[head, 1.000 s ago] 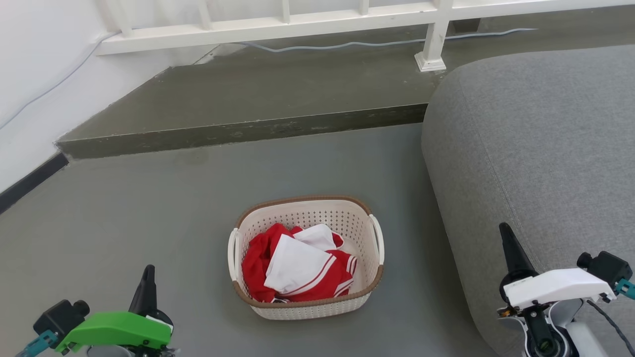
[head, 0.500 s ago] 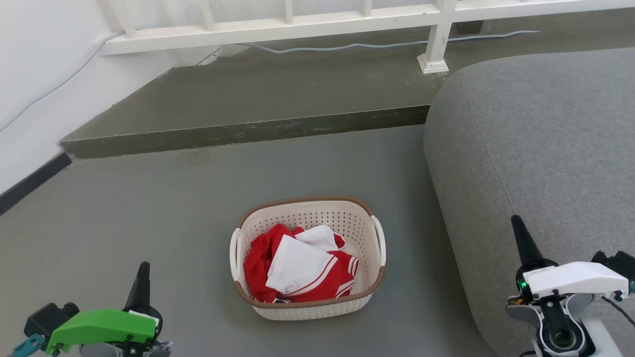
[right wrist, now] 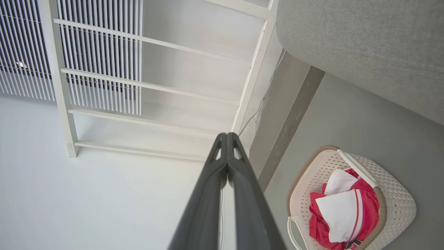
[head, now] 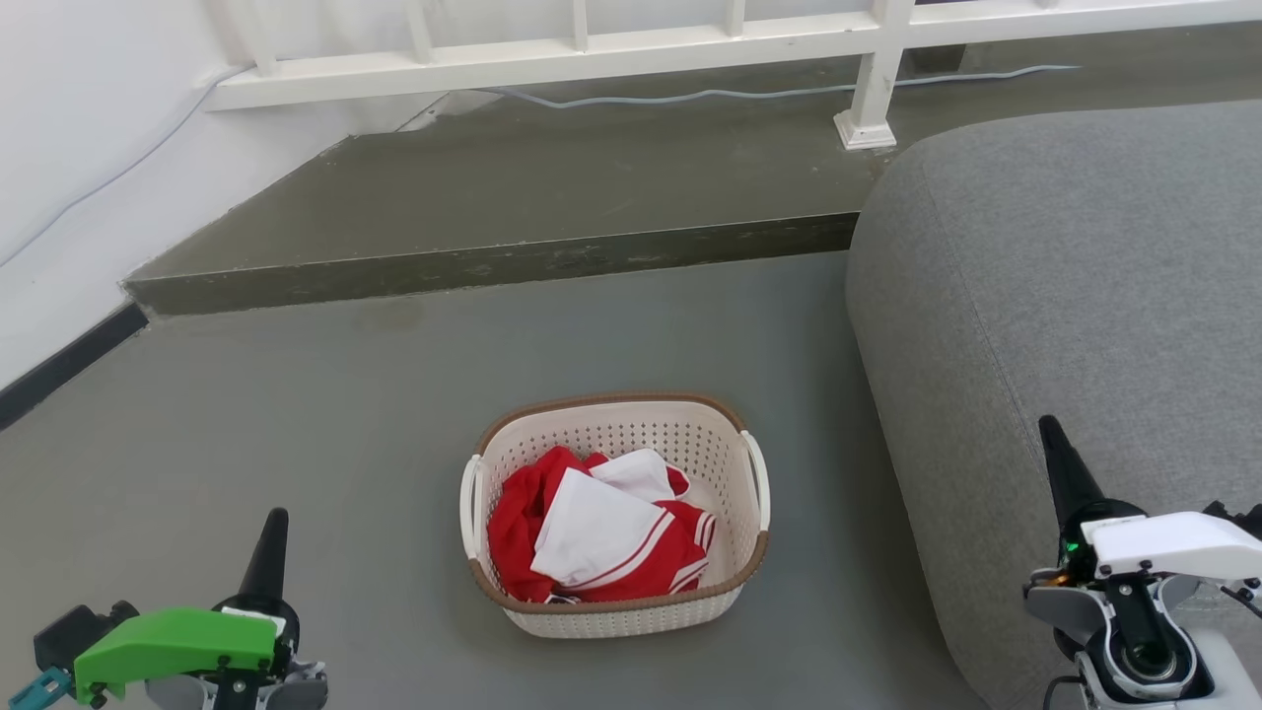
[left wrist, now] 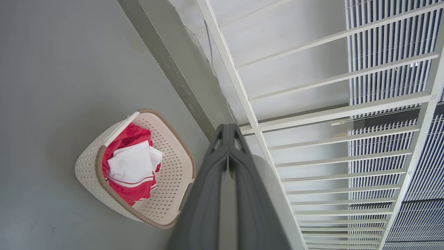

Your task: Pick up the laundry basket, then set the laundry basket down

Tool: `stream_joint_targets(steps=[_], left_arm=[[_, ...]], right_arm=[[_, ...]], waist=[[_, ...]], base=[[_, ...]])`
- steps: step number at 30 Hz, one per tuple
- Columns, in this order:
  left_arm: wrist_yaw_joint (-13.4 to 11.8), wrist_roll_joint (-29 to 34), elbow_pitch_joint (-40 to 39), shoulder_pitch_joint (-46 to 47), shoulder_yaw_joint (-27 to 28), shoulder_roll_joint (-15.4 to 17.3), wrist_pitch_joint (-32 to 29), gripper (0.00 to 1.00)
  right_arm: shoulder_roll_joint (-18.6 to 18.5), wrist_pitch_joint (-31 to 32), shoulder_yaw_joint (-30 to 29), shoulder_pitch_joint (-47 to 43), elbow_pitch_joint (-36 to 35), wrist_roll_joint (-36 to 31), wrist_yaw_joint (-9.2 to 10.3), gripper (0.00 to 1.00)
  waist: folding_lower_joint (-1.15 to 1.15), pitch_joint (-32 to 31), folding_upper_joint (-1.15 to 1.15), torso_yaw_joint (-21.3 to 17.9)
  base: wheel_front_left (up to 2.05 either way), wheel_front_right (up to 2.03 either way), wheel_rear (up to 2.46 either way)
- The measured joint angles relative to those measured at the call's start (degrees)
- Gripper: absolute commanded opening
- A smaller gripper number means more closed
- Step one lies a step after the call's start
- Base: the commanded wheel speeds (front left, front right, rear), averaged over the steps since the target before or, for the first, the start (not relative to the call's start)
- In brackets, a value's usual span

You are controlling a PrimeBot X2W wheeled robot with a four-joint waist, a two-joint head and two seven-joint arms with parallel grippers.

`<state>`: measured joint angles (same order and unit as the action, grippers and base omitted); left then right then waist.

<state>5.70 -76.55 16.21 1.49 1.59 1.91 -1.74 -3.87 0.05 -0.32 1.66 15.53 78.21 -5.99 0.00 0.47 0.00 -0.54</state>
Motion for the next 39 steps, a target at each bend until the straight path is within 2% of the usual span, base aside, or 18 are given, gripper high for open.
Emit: stream_joint_targets(steps=[22, 39], left_arm=[[1.0, -14.7, -0.1, 1.7, 2.8, 0.0, -4.5, 0.0], [1.4, -15.3, -0.2, 2.1, 3.0, 0.0, -4.5, 0.0]], right_arm=[[0.0, 3.7, -4.5, 1.4, 0.2, 15.3, -0.55, 0.0], [0.0, 4.0, -4.6, 1.5, 0.4, 15.8, -0.55, 0.0]], waist=[[0.0, -0.3, 0.0, 0.5], [0.0, -0.3, 0.0, 0.5]], base=[[0.0, 0.0, 0.0], [0.0, 0.0, 0.0]])
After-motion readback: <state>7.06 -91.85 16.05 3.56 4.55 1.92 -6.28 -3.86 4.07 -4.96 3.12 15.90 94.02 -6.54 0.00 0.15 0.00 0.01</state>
